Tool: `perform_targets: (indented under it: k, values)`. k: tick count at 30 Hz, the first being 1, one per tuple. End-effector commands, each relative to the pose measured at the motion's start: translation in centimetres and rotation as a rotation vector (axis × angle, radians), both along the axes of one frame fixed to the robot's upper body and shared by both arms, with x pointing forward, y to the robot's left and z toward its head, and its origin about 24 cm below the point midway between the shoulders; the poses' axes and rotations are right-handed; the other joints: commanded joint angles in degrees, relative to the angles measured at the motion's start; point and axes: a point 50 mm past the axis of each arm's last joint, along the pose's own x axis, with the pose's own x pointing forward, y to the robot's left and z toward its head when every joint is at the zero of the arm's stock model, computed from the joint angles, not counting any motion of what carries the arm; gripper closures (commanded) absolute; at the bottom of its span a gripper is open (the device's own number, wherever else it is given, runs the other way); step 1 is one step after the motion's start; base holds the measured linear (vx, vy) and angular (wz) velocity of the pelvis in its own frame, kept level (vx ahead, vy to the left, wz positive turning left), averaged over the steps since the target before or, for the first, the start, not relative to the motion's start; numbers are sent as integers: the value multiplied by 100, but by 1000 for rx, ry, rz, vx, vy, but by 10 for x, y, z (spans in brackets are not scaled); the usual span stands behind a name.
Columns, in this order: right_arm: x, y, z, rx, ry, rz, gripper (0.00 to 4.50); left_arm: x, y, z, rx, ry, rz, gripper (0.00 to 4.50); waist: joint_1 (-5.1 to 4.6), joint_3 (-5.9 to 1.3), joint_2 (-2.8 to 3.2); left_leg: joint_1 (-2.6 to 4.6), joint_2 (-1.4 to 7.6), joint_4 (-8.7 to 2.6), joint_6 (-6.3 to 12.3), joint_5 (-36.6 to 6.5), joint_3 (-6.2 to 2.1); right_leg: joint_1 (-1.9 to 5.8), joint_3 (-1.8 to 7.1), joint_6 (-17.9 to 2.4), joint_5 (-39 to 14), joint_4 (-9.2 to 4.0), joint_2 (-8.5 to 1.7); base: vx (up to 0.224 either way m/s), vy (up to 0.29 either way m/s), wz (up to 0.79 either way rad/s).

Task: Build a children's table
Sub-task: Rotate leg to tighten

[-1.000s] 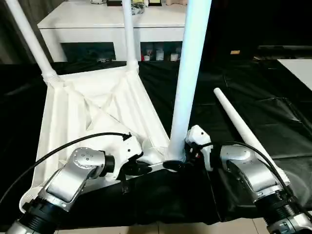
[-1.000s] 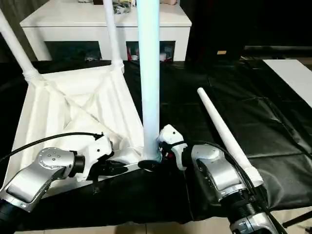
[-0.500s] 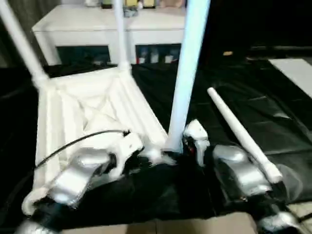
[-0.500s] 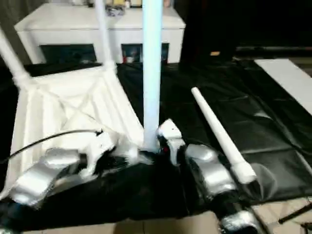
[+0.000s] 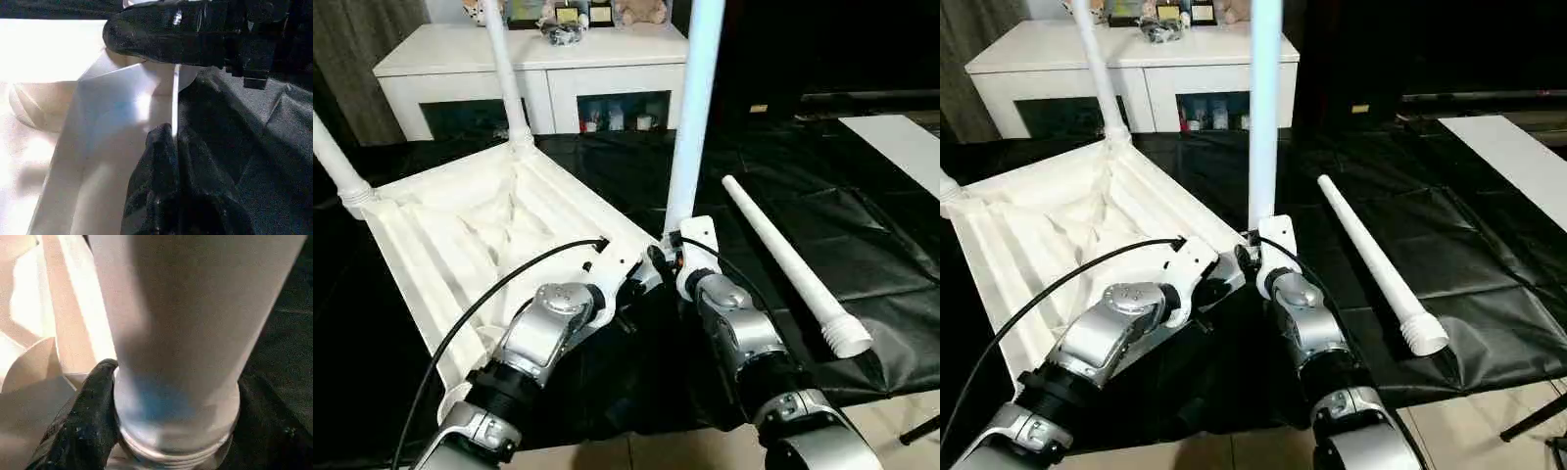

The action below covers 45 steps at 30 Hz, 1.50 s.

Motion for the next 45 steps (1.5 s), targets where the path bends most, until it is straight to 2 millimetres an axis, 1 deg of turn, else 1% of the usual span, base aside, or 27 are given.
perform_targets:
  k: [1, 2, 3, 4, 5, 6, 7, 9, 10, 11, 13, 14, 16, 18, 21, 22, 23, 25, 27, 28, 31, 32, 35, 37, 39, 42, 45]
  values:
    - [-11, 26, -6, 82, 32, 136, 99, 4, 17, -7, 40, -34, 92, 450, 16, -206, -75, 7, 210, -503, 35, -2372, -112, 74, 133, -617, -2602, -490, -255, 0, 0, 0]
    - [-11, 26, -4, 90, 21, 153, 85, 4, 18, -6, 43, -39, 74, 450, 5, -199, -83, -16, 210, -508, 46, -2357, -112, 84, 133, -606, -2621, -488, -256, 0, 0, 0]
    - [-11, 23, -2, 103, 15, 198, 70, 2, 22, -6, 50, -38, 53, 450, -22, -197, -87, -88, 209, -536, 45, -2278, -142, 154, 103, -561, -2691, -462, -260, 0, 0, 0]
    - [-11, 23, -2, 103, 15, 198, 70, 2, 22, -6, 50, -38, 53, 450, -13, -224, -81, -109, 219, -528, 50, -2079, -143, 179, 109, -563, -2539, -452, -281, 0, 0, 0]
    - [-14, 14, 0, 85, 9, 290, 57, -3, 27, -6, 43, -26, 21, 450, -4, -236, -81, -92, 224, -512, 64, -1912, -127, 165, 114, -645, -2275, -440, -270, 0, 0, 0]
    - [-14, 14, 0, 85, 9, 290, 51, -3, 27, -6, 43, -26, 21, 450, 17, -235, -102, -88, 231, -506, 96, -1833, -120, 182, 112, -666, -2141, -435, -259, 0, 0, 0]
    - [-16, 2, 2, 51, -8, 372, 51, -6, 32, -6, 46, -11, -4, 450, 36, -240, -97, -51, 243, -482, 162, -1763, -86, 134, 132, -764, -1997, -424, -253, 0, 0, 0]
    - [-18, -4, 3, 33, -18, 409, 51, -8, 34, -6, 50, -3, -13, 450, 50, -242, -98, -54, 239, -466, 211, -1703, -69, 153, 126, -844, -2011, -423, -246, 0, 0, 0]
    - [-21, -17, 5, 24, -32, 490, 51, -11, 38, -6, 50, -2, -55, 450, 72, -261, -87, -53, 251, -442, 261, -1541, -54, 155, 138, -924, -1751, -397, -252, 0, 0, 0]
    - [-22, -22, 7, 24, -39, 509, 51, -13, 38, -6, 41, 3, -68, 450, 79, -264, -79, -65, 246, -437, 298, -1439, -51, 167, 133, -975, -1598, -381, -242, 0, 0, 0]
    - [-22, -37, 12, 10, -63, 564, 51, -20, 41, -4, 24, 16, -150, 450, 89, -288, -72, -82, 245, -394, 431, -1031, -30, 187, 123, -1242, -958, -307, -232, 26, -10, 0]
    - [-22, -41, 14, 2, -68, 584, 51, -22, 42, -4, 20, 25, -171, 450, 97, -297, -66, -84, 251, -388, 458, -931, -35, 199, 116, -1300, -820, -286, -233, 0, 0, 0]
    - [-22, -44, 15, -6, -68, 599, 51, -24, 43, -3, 19, 32, -189, 450, 107, -307, -42, -63, 256, -353, 544, -667, -17, 200, 102, -1543, -292, -224, -202, 0, 0, 0]
    - [-25, -48, 19, -5, -69, 666, 51, -31, 44, -1, -4, 48, -275, 450, 128, -314, -41, -56, 259, -340, 607, -700, -13, 214, 100, -1626, -194, -203, -209, 0, 0, 0]
    - [-30, -51, 24, 9, -66, 761, 51, -40, 45, 4, -26, 64, -377, 450, 132, -304, -31, -37, 274, -336, 669, -693, -5, 196, 98, -1682, -96, -197, -197, 0, 0, 0]
    - [-31, -51, 25, 11, -67, 785, 51, -42, 46, 5, -28, 66, -398, 450, 165, -302, -16, 11, 285, -334, 656, -826, 9, 165, 102, -1708, -164, -203, -190, 0, 0, 0]
    - [-32, -51, 26, 12, -71, 812, 51, -42, 47, 6, -29, 72, -402, 450, 169, -294, -9, 16, 287, -338, 639, -894, 15, 154, 102, -1722, -216, -206, -186, 0, 0, 0]
    - [-34, -49, 26, 5, -75, 855, 51, -44, 48, 7, -31, 80, -418, 450, 201, -272, -13, 17, 307, -368, 481, -1181, 20, 155, 99, -1655, -550, -229, -195, 0, 0, 0]
    - [-35, -48, 25, -4, -70, 873, 51, -44, 48, 8, -29, 85, -426, 450, 208, -266, -13, 13, 309, -384, 400, -1269, 15, 159, 101, -1595, -699, -235, -203, 0, 0, 0]
    - [-36, -48, 23, -21, -60, 891, 51, -45, 48, 8, -26, 85, -428, 450, 222, -265, -15, 20, 314, -396, 294, -1347, 5, 158, 108, -1522, -796, -239, -209, 0, 0, 0]
    - [-36, -48, 19, -64, -46, 914, 51, -45, 49, 8, -22, 82, -428, 450, 235, -266, -28, 8, 302, -391, 222, -1358, 5, 160, 117, -1459, -824, -239, -216, 0, 0, 0]
    - [-36, -48, 18, -75, -43, 917, 76, -45, 50, 8, -22, 83, -428, 450, 237, -265, -34, 4, 296, -389, 218, -1339, 8, 163, 116, -1451, -816, -241, -215, 0, 0, 0]
    - [-34, -49, 17, -77, -40, 907, 76, -45, 50, 8, -20, 85, -429, 450, 243, -277, -40, -5, 285, -372, 252, -1213, 10, 176, 120, -1453, -719, -227, -220, 0, 0, 0]
    - [-33, -48, 18, -57, -43, 901, 112, -45, 51, 8, -19, 88, -429, 450, 248, -288, -34, -6, 281, -348, 335, -1048, 18, 175, 114, -1520, -506, -206, -212, 0, 0, 0]
    - [-33, -48, 18, -57, -45, 900, 120, -46, 51, 8, -18, 89, -429, 450, 255, -292, -41, -10, 282, -343, 362, -1003, 16, 185, 111, -1530, -476, -196, -213, 0, 0, 0]
    - [-34, -47, 17, -46, -44, 895, 161, -46, 52, 7, -16, 93, -429, 450, 255, -285, -32, -7, 287, -349, 349, -1094, 14, 179, 109, -1515, -603, -205, -211, 0, 0, 0]
    - [-36, -47, 10, -43, -39, 875, 172, -46, 52, 6, -14, 97, -426, 450, 250, -279, -33, -2, 289, -355, 296, -1210, 13, 170, 112, -1489, -729, -219, -211, 0, 0, 0]
